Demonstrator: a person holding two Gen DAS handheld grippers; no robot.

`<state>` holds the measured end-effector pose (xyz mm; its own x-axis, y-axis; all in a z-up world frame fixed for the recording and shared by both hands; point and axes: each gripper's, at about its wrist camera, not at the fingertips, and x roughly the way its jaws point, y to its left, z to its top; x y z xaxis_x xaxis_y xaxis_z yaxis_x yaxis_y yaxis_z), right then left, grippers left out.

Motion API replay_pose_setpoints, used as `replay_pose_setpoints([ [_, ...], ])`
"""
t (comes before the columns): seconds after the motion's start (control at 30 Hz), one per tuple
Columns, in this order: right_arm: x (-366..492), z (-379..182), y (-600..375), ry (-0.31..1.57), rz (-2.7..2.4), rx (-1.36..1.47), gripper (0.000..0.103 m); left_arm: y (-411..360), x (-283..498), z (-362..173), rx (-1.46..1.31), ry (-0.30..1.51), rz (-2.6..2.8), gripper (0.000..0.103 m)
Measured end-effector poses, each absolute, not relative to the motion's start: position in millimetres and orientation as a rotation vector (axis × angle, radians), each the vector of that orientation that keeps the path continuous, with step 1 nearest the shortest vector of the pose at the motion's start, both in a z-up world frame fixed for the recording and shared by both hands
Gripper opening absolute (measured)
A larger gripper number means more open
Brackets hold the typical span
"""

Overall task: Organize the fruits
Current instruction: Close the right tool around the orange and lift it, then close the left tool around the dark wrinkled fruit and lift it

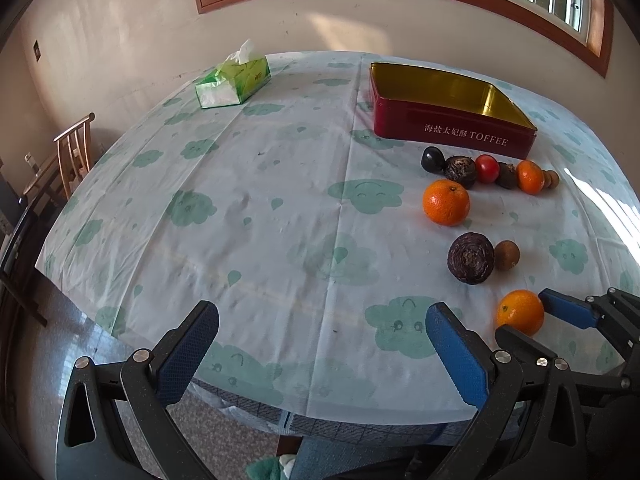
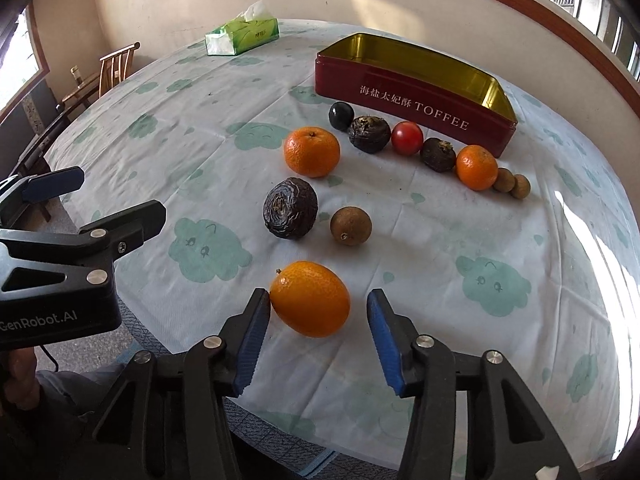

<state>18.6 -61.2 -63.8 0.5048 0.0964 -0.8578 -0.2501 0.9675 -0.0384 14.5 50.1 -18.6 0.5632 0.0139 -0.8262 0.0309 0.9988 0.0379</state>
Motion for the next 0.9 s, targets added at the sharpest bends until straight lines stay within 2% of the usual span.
replay_pose_setpoints([
  [0.1, 20, -68, -61, 1.034, 0.221, -0.155, 0.039, 50, 15, -19, 0.057, 0.97, -0.008, 0.103],
  [0.2, 22, -70, -60, 1.031, 0.218, -0.161, 0.037, 48, 15, -20, 0.073, 0.969, -0.004, 0.103],
  [0.9, 39, -63, -136, 0.996, 0.029, -0.054, 0.036, 3, 34, -25, 0.077, 0.991, -0.168, 0.101],
])
